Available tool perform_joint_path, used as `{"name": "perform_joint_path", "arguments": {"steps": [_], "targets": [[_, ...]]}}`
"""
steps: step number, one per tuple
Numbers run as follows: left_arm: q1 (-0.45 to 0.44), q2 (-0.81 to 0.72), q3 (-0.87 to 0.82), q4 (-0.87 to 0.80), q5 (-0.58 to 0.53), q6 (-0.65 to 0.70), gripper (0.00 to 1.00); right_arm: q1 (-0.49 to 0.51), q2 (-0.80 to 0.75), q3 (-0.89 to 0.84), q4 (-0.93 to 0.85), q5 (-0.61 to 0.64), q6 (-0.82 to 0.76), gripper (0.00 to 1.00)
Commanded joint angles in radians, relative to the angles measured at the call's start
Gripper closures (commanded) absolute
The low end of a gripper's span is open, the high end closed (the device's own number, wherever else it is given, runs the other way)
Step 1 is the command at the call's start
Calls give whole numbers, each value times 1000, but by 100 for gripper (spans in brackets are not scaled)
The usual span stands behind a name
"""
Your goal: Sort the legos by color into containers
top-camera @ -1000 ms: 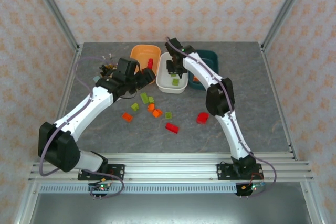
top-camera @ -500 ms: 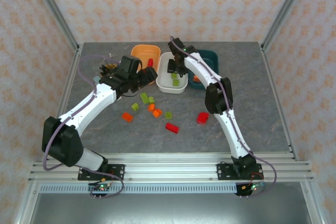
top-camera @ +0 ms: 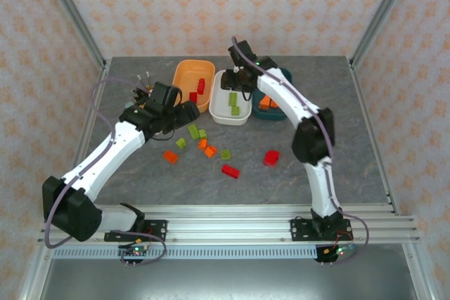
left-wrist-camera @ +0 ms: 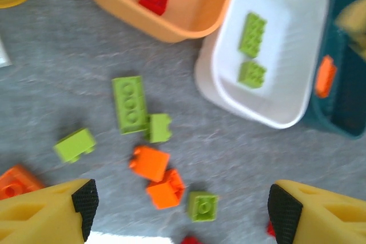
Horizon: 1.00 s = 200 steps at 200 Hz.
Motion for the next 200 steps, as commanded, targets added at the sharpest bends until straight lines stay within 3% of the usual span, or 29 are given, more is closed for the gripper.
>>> {"name": "perform_joint_path", "arguments": {"steps": [1,43,85,150,200], "targets": [[26,2,-33,-165,-63,127,20,44,-244,-292,261,-36,24,48],[52,79,-63,-194,-18,334,24,89,-570,-827,520,-115,69,45],[43,224,-9,-185,-30,512,36,134,-752,-1119,631,-155,61,42],[33,413,63,-164,-125,611,36,142,-791,-1197,623,-191,115,39],[33,493,69,-127,-140,620,44,142,-810,-1190,586,-185,121,40]]}}
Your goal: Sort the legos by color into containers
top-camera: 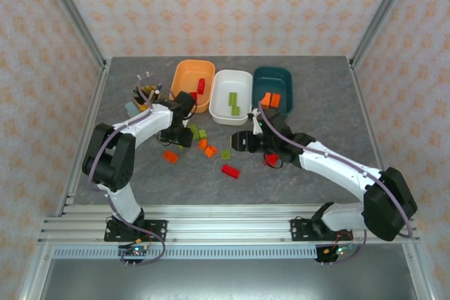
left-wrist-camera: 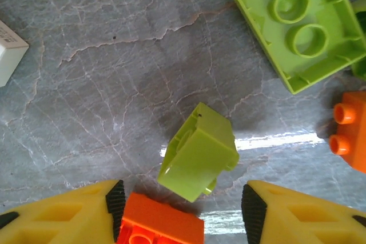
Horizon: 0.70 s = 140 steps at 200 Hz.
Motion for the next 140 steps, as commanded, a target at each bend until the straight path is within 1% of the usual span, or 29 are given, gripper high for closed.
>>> {"name": "perform_joint_path", "arguments": {"steps": [1,26,47,69,104,124,140], "targets": [[-5,25,19,22,-41,29,44,7,-26,-6,1,3,13,40],[-5,51,20,44,-32,39,53,7,-29,-5,-3,6,17,40],[-7,59,23,53,-28,41,64,7,-27,1,-10,9,18,40],[-8,54,14,66,-15,43,70,7,-19,7,-17,12,13,41],[-9,40,4,62,-15,31,76,7,-10,23,-21,21,10,41],[-14,-17,17,35,-23,-1,77,7,-15,51,-45,48,-4,41],[-18,-76,62,-9,-14,-38,78,7,-26,85,-66,84,-13,42]]}}
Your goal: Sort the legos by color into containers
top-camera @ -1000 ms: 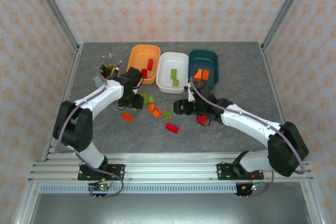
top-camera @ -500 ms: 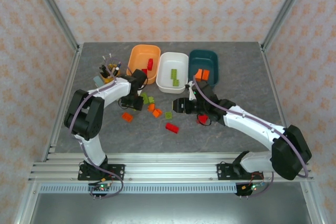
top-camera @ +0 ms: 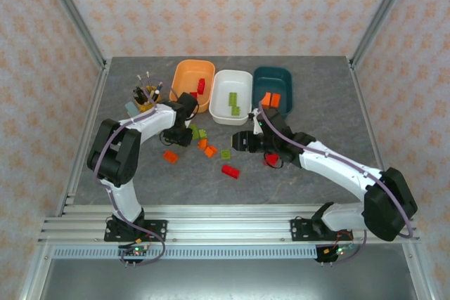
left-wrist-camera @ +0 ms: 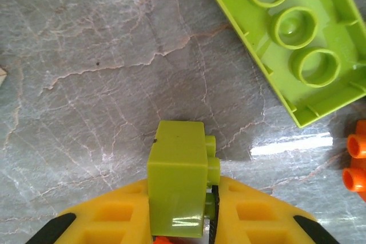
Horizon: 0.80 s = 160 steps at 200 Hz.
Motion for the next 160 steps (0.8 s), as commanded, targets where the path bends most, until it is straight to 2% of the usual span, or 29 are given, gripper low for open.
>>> {"name": "perform_joint_path", "arguments": {"steps": [1,30,63,84,121,160], "targets": [[-17,-111,63,-60,-8,-55,78,7,-26,70,-36,72,-20,42],[-52,-141,221,-132,51,-114,78,7,-52,127,-56,219,-11,42],[-125,-24,442,-168,60,-146,78,-2,-5,235,-93,349,7,42],[-144,75,587,-182,64,-167,78,-28,49,316,-119,373,35,42],[-159,285,816,-195,66,-191,77,-99,132,438,-189,343,123,42],[-160,480,980,-230,15,-223,77,-133,130,449,-221,323,171,42]]}}
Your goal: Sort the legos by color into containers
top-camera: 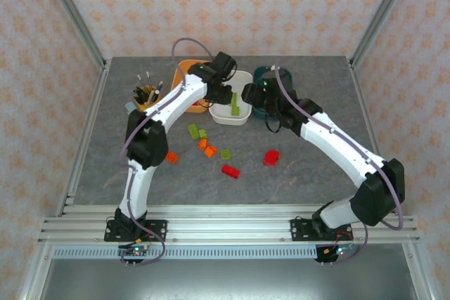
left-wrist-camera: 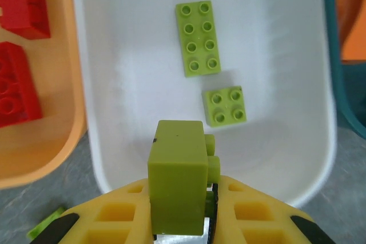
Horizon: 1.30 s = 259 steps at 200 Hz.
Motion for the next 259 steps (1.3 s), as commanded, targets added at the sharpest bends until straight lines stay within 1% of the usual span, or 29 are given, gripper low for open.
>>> {"name": "perform_joint_path", "arguments": {"steps": [1,32,77,125,160,179,190,197,200,209,227,240,259], "targets": [[-4,73,93,-71,-42,-44,77,-11,-9,21,-59,7,53,42],[-5,159,145,-83,-41,-86,77,-15,-37,-12,-75,7,59,42],[-5,220,156,-97,-40,-113,68,-17,-57,-41,-102,3,54,42],[-5,211,173,-107,-46,-126,51,-17,-49,-29,-157,-3,7,40],[-4,160,216,-119,-44,-143,49,-16,-69,-31,-193,-9,-65,40],[-6,88,216,-102,-35,-179,46,-2,-72,-39,-198,-29,-139,40],[-6,31,198,-90,-29,-204,44,27,-67,-49,-190,-53,-211,40],[-6,-17,167,-77,-33,-209,43,49,-59,-53,-187,-65,-258,40],[-6,-37,148,-69,-39,-238,42,58,-55,-54,-188,-70,-277,40],[-3,-120,84,-39,-49,-264,39,83,-35,-53,-196,-88,-324,40],[15,-294,-119,28,-55,-323,36,129,15,-37,-225,-119,-401,39],[36,-448,-295,71,-53,-367,34,171,60,-11,-253,-123,-446,38],[60,-649,-547,111,-74,-407,32,240,155,45,-304,-128,-507,37]]}}
